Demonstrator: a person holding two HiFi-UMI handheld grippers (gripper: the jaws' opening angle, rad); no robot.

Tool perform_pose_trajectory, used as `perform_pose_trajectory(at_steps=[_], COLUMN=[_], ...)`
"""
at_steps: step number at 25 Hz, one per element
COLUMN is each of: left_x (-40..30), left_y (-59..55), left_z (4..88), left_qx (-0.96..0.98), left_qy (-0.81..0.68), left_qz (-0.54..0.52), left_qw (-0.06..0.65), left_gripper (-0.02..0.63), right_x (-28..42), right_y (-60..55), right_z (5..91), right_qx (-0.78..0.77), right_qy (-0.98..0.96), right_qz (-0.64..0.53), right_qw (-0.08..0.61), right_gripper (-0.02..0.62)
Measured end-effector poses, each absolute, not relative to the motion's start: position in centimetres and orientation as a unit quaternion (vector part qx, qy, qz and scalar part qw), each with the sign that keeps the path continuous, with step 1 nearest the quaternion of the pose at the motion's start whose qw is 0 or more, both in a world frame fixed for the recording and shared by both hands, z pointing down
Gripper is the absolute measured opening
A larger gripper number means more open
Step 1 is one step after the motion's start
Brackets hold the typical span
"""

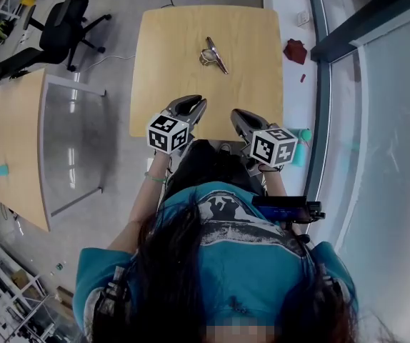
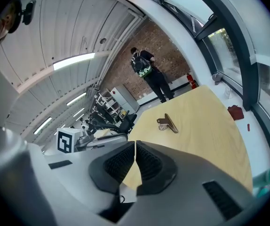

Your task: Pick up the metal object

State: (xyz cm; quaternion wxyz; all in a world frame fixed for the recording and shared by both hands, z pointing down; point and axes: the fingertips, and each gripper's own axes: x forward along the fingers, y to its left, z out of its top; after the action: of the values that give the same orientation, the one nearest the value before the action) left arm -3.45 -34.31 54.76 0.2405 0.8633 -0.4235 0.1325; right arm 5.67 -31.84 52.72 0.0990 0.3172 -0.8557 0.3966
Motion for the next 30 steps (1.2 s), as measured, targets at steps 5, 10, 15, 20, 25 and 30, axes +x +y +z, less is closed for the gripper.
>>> perform_pose_trajectory(at_steps=[5, 10, 15, 20, 25, 30], left_x=[-4.1, -5.0, -5.3, -6.5, -7.8, -7.4], left_y=[-38.6, -42.6, -46.3, -50.5, -54.1, -55.5], left_z=[56.5, 59.8, 62.9, 65.1, 66.4, 67.7], left_qx=[0.86, 0.852, 0.84, 0.807, 0.758, 0.74], left_qy=[-0.409, -0.39, -0.373, -0.399, -0.438, -0.429], left_qz=[0.143, 0.174, 0.201, 0.177, 0.101, 0.087], left_qw=[0.269, 0.303, 0.34, 0.399, 0.472, 0.511], left_gripper=[0.14, 0.156, 0.176, 0.207, 0.208, 0.207], right_x=[5.8, 6.3, 6.3, 6.2, 6.8, 7.1], right_y=[-33.1, -35.1, -36.8, -37.6, -39.1, -39.8], right_z=[53.5, 53.7, 54.2, 55.3, 55.9, 56.5], right_qx=[0.325, 0.346, 0.36, 0.369, 0.382, 0.391], right_qy=[-0.846, -0.834, -0.824, -0.812, -0.802, -0.794], right_qz=[0.411, 0.42, 0.428, 0.438, 0.445, 0.45], right_qw=[0.098, 0.095, 0.097, 0.111, 0.115, 0.121], right_gripper=[0.018, 0.018, 0.018, 0.018, 0.018, 0.018])
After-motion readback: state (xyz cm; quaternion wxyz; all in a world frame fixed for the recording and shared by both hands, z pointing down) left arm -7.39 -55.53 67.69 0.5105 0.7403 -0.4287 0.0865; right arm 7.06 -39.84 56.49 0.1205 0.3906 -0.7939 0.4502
